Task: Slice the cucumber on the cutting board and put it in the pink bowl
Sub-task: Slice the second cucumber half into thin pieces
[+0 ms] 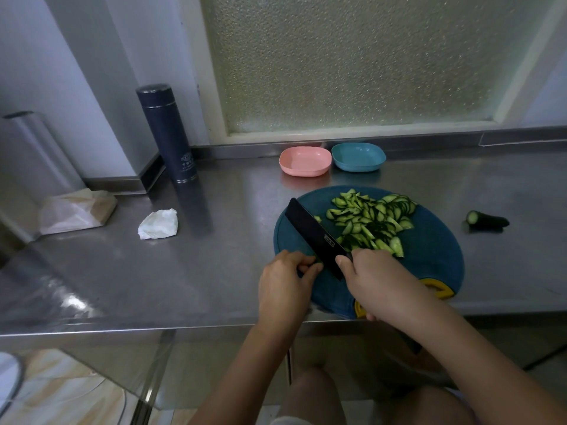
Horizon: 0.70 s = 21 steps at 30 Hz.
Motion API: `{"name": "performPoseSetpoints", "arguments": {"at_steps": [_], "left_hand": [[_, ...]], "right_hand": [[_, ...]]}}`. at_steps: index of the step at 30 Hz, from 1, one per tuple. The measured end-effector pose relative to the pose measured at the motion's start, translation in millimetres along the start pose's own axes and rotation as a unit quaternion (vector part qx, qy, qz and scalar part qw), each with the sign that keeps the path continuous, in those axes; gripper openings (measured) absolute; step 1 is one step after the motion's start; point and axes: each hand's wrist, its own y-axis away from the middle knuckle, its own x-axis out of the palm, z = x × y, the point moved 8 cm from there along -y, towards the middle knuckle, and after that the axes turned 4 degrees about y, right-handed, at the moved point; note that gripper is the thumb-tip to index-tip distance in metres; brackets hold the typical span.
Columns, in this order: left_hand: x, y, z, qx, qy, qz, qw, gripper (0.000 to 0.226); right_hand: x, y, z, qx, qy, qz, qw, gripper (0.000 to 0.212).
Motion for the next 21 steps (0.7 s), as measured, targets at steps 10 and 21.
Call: {"name": "performPoseSetpoints", "arguments": {"at_steps": [10,21], "left_hand": [[0.5,0.7,-1.4,0.006,-0.010,0.003,1.000,0.016],[0.3,0.4,0.0,0.009,-0.016,0.001,1.000,0.016]], "right_hand": [[-2.1,-1.1,6.0,-0.010,-0.003,-0.003,1.000,0.036],[-2.7,-8.0,10.9,-0.007,0.006,0.017,1.000,0.044]]}}
